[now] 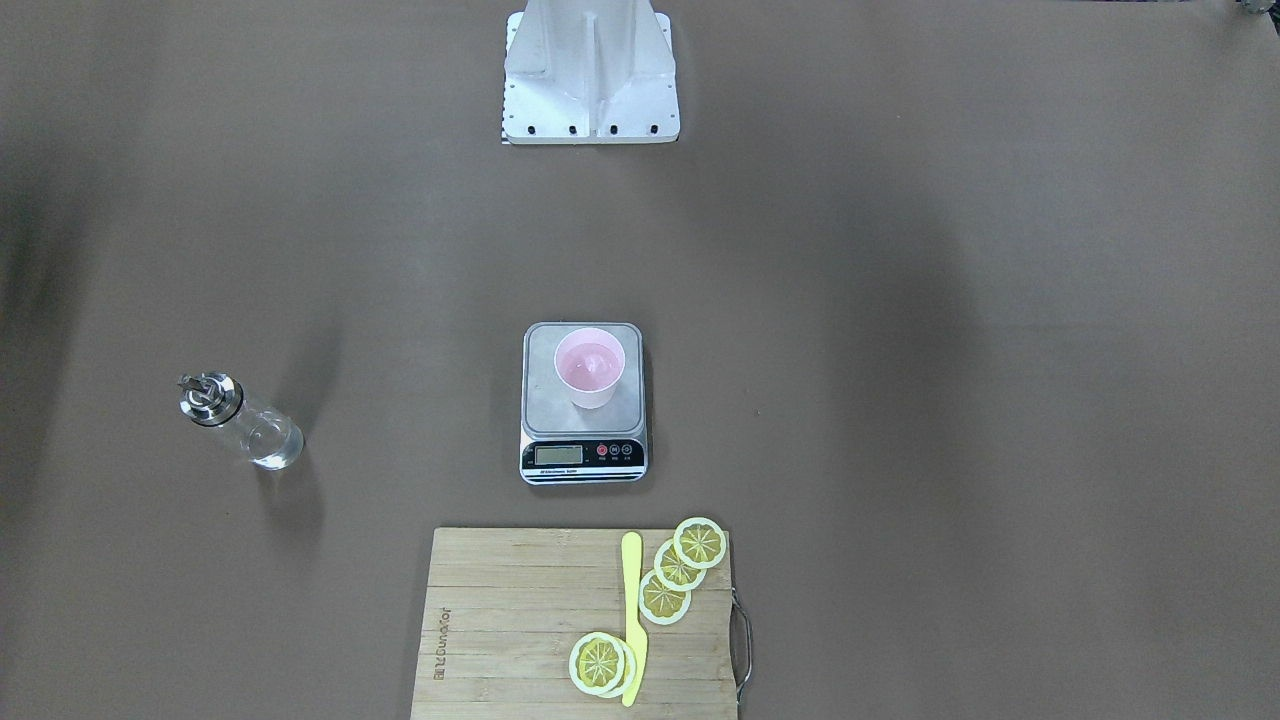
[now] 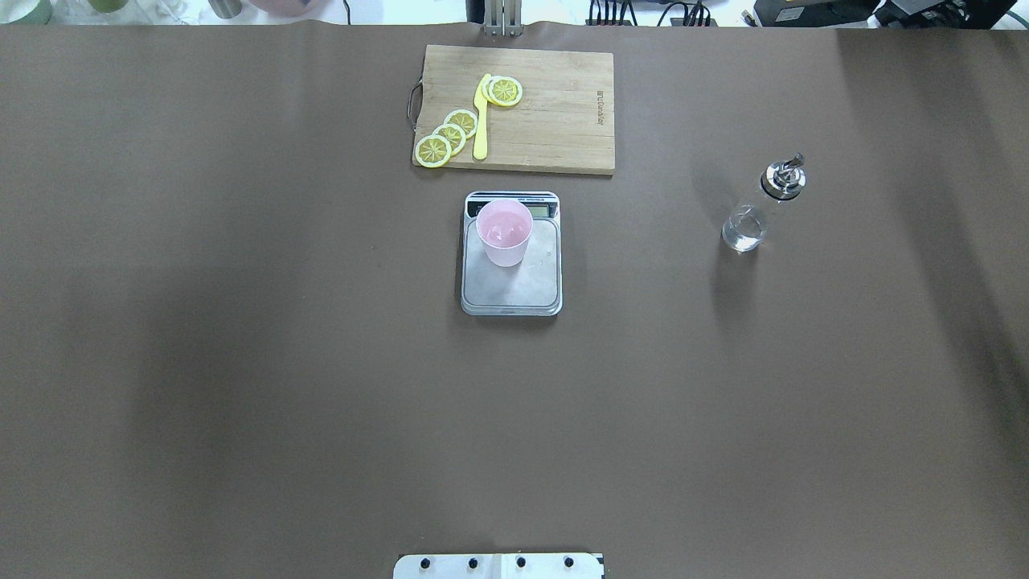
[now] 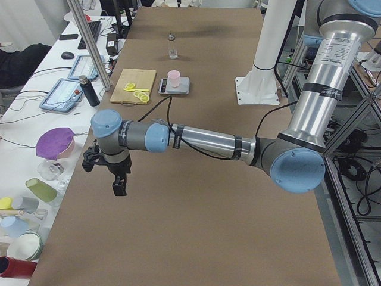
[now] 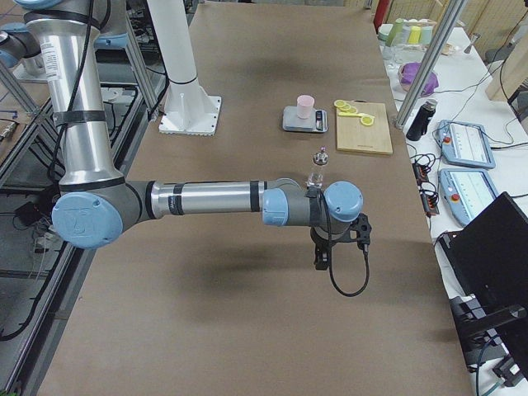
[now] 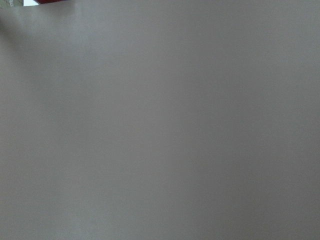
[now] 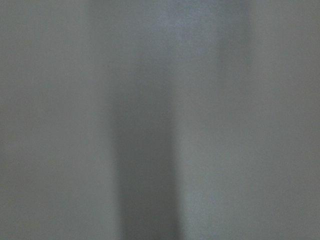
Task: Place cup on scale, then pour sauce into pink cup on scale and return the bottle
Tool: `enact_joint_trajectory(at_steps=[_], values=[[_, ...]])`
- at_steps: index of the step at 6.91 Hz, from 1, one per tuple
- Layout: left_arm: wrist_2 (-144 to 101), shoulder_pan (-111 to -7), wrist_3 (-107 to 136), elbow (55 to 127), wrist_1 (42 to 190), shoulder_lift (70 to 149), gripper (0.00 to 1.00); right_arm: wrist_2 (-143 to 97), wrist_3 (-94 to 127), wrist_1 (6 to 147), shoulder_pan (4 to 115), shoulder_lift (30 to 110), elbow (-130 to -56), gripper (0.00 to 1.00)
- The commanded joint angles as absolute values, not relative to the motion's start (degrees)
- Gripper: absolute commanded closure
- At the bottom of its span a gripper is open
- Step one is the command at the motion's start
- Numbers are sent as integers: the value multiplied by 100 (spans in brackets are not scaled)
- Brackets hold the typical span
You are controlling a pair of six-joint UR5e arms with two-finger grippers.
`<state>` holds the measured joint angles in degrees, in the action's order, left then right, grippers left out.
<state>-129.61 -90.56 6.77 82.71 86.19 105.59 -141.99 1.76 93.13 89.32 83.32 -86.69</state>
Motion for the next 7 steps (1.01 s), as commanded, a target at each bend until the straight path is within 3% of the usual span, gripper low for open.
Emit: enact_joint_trajectory(at_steps=[1,7], values=[[-12999,-9070,668,8192,8744,10163,1,-14221,167,9316,9053,8498,-8622,0],[-13491,-9097,686,8253,8719,9949,1,-14212,176,9325,9229,8596,-8684,0]])
